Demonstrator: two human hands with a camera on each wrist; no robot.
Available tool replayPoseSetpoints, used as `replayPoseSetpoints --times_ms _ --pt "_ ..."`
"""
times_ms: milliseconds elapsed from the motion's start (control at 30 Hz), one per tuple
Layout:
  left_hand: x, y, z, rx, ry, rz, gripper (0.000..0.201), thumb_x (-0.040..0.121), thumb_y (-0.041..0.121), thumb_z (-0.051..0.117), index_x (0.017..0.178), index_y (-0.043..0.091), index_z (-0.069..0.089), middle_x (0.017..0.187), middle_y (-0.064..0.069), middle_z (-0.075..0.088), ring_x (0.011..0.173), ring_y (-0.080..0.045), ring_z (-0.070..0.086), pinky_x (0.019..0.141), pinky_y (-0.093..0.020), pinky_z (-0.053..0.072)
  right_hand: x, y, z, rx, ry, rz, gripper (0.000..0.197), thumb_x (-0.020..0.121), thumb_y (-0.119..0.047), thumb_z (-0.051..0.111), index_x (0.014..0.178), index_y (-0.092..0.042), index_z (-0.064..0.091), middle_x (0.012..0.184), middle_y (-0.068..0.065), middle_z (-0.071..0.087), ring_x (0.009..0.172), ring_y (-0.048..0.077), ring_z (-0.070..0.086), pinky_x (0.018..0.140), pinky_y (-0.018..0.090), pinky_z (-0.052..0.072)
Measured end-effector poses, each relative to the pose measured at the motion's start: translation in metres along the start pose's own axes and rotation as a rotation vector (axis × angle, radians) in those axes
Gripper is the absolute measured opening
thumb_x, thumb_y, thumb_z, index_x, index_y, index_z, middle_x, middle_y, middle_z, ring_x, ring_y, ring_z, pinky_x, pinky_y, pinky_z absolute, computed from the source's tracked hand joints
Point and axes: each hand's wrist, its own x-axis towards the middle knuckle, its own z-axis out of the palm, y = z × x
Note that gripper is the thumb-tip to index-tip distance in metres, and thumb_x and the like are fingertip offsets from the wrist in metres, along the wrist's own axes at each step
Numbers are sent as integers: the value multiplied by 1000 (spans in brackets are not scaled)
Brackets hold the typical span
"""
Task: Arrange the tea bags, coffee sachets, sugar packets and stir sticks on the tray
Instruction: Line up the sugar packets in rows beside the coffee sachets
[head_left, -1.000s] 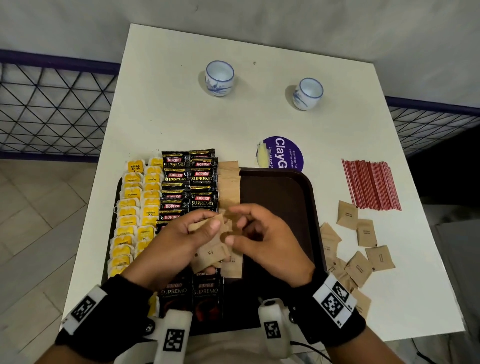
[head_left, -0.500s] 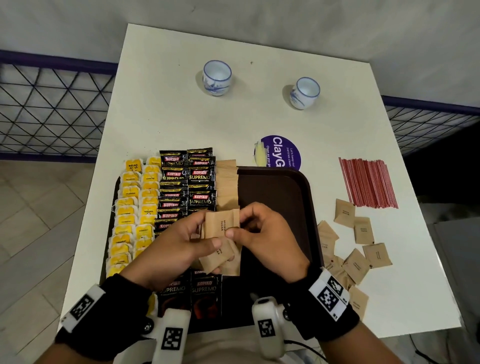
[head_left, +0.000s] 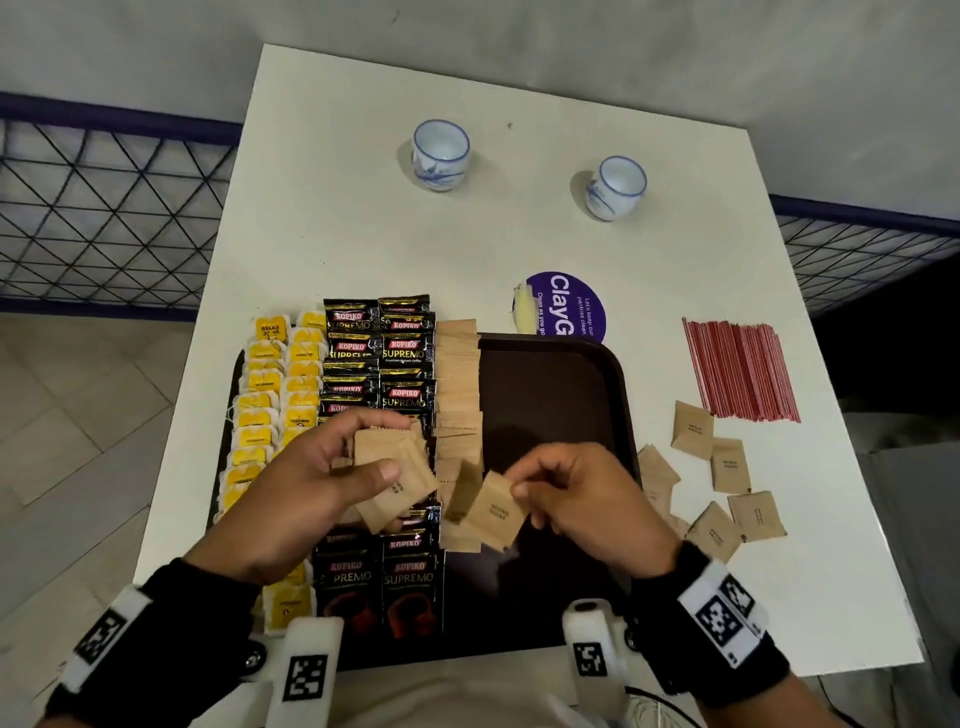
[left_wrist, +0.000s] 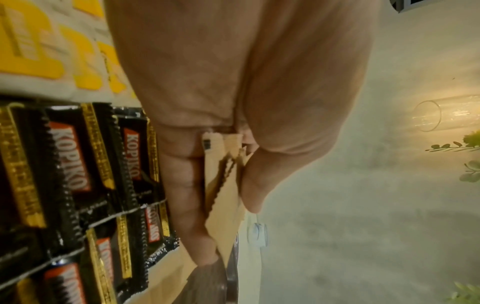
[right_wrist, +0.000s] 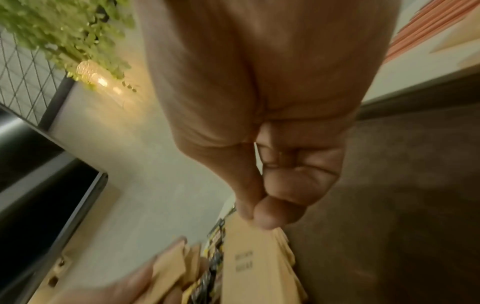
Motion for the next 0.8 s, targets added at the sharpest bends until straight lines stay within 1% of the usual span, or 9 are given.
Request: replayPoseSetpoints --times_ms 167,267,367,433,500,567,667,733,800 --pt "0 -1 -2 -57 4 -22 38 93 -2 63 115 28 71 111 -10 72 94 -36 74 72 -50 61 -2 3 17 -130 -148 40 9 93 -12 67 91 -16 75 56 -14 63 52 1 59 55 15 44" --pt "1 0 1 -75 -2 -31 38 92 -2 63 114 28 72 109 -9 73 92 -35 74 70 -48 61 0 2 23 -189 -176 43 9 93 -14 67 91 -16 75 56 -17 63 52 0 60 56 16 48" --pt "2 1 2 -80 -10 -37 38 92 -2 63 113 28 72 106 -8 74 91 -36 74 68 -46 61 4 1 28 -241 -152 18 8 92 -17 68 90 -19 76 62 -13 63 56 -4 61 62 15 50" --pt "2 1 3 -83 -15 -37 38 92 -3 63 114 27 71 106 -8 74 90 -36 74 67 -45 61 5 1 30 -260 -133 8 7 91 -19 69 86 -21 74 61 -13 62 56 -4 60 62 15 49" --pt "3 2 3 -80 -14 -38 38 92 -3 63 114 26 71 105 -8 74 90 -36 74 66 -44 62 7 0 32 -273 -106 -3 7 90 -21 71 83 -24 71 58 -13 60 56 -2 60 60 15 48" --pt "4 2 4 -71 -14 -36 38 92 -3 63 113 27 71 105 -6 75 89 -35 74 67 -45 62 9 0 34 -277 -76 -14 8 88 -22 72 81 -23 69 58 -12 60 57 2 59 60 18 48" --pt "4 1 4 -67 -13 -41 39 92 -2 64 112 30 72 105 -5 74 90 -35 74 68 -47 62 12 -1 37 -271 -36 -15 3 87 -22 72 86 -20 70 67 -10 65 63 6 62 63 23 51" --pt "4 1 3 -71 -13 -43 39 92 -2 64 112 30 72 106 -6 74 91 -36 74 68 -47 62 13 -1 39 -267 -22 -17 4 87 -23 72 88 -19 71 75 -8 69 68 6 64 65 23 51" --pt "4 0 3 -68 -15 -40 39 91 -2 64 114 29 72 107 -6 74 92 -36 74 69 -47 62 13 -1 41 -256 -6 -21 4 86 -23 74 86 -20 71 76 -7 71 68 6 65 64 22 51"
